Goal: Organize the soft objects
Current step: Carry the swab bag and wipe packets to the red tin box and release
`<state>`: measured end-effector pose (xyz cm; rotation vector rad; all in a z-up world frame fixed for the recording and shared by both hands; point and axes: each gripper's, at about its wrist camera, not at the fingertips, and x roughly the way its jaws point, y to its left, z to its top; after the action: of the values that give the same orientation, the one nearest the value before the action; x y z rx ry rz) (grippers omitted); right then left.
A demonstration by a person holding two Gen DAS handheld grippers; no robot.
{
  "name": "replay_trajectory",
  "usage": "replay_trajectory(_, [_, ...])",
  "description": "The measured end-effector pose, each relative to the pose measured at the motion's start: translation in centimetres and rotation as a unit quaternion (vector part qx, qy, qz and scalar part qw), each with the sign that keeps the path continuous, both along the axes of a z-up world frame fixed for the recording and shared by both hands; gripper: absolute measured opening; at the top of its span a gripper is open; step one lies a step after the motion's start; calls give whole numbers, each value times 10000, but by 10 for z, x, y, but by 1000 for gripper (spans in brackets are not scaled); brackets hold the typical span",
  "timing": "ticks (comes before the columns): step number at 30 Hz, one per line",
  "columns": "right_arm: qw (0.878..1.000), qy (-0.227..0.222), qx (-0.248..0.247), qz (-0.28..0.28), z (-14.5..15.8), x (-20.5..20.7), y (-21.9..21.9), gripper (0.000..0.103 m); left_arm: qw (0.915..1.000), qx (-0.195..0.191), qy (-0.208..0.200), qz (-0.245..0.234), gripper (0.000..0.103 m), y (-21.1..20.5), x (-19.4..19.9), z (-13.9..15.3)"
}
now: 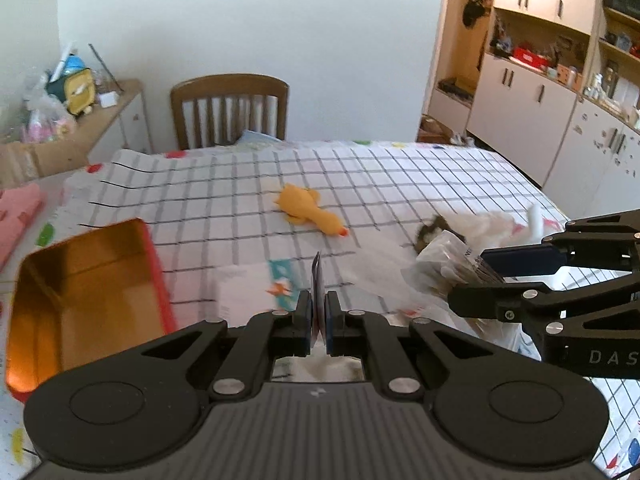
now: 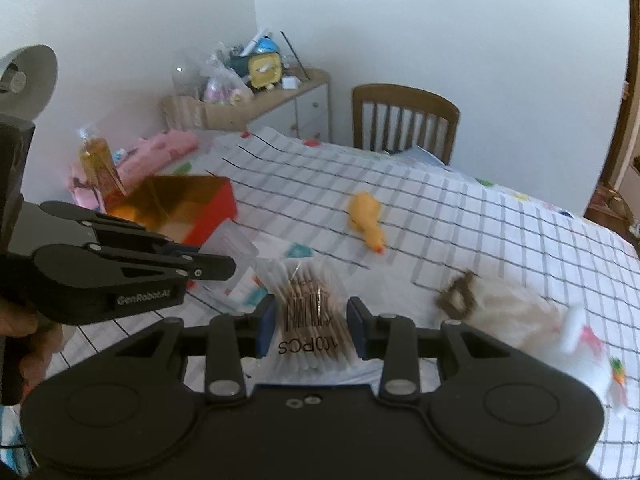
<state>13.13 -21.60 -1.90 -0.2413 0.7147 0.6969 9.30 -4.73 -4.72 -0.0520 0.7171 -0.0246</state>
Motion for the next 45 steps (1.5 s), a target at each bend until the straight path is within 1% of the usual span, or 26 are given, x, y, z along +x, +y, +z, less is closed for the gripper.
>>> replay_trajectory(9, [9992, -140, 75, 380, 12, 3, 75, 37, 9992, 35, -93, 381, 6, 64, -5, 13])
replay_trajectory(17, [9981, -98, 82, 596, 8, 8, 135, 37, 9978, 100, -76, 657, 6, 118, -6, 17])
replay_trajectory(22, [9978, -26, 66, 656, 1, 16, 169, 37, 9969, 125, 47, 777, 6, 150, 1, 12])
replay_trajectory(29, [9971, 107, -122, 745, -14, 24, 211, 37, 9952, 110, 335, 915, 6, 195, 22, -6])
replay_trajectory(33, [9960, 190, -245, 841, -24, 26, 231, 37, 9942, 217, 468, 947, 6, 210, 32, -15])
replay_trajectory(38, [9939, 210, -542, 938, -41, 26, 254, 37, 9931, 278, 641, 940, 6, 226, 48, -26])
replay_trajectory(45, [9898, 269, -877, 1092, -63, 27, 275, 37, 9923, 386, 923, 728, 6, 226, 67, -43])
